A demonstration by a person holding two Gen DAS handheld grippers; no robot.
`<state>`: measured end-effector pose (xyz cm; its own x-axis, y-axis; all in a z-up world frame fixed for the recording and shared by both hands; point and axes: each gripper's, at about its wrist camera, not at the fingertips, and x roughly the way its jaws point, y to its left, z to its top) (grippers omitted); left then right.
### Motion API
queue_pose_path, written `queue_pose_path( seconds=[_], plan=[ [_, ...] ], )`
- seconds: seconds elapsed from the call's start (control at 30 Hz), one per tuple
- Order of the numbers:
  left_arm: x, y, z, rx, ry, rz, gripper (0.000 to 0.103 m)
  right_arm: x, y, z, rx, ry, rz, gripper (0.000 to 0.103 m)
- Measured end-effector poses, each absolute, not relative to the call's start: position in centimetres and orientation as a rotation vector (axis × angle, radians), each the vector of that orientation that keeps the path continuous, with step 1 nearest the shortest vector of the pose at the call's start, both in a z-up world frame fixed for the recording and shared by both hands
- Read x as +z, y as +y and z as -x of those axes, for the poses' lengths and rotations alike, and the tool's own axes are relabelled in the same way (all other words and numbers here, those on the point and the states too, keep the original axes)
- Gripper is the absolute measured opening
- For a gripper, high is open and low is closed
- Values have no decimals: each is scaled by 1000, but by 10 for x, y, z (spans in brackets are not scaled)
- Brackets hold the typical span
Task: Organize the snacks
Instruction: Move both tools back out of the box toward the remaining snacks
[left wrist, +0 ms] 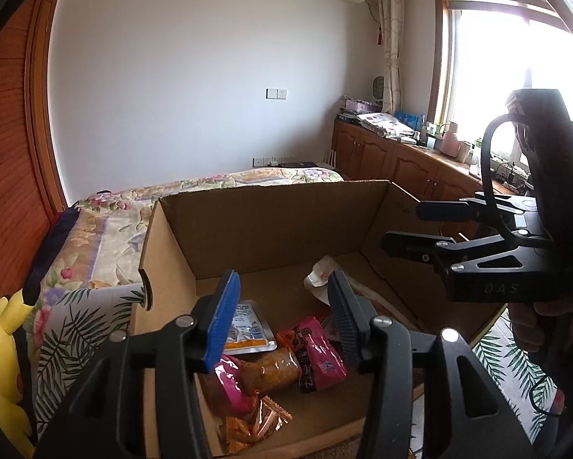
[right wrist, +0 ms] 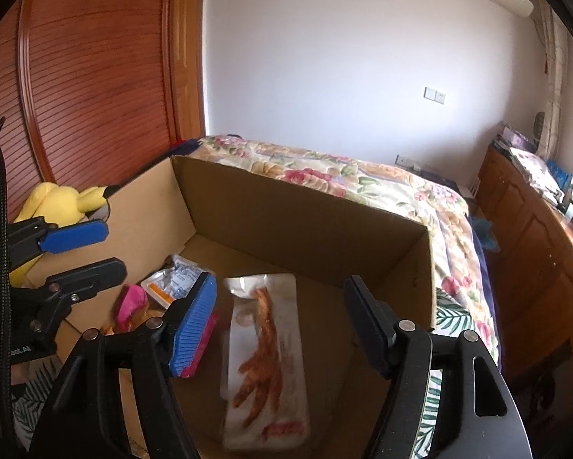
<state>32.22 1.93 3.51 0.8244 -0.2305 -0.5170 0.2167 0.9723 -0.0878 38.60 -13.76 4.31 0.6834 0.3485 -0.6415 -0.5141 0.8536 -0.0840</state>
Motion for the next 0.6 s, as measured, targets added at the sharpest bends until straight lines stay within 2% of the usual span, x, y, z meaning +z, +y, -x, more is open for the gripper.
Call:
queue_pose_path(
  seconds=[0.43, 0.6],
  plan=[
    [58, 13, -274, -243, 523, -1, 49, 65, -160, -331, 466, 612, 227, 71],
    [63, 12, -249, -248, 519, -4, 52, 69, -170, -302, 460, 604, 212, 71]
  ],
)
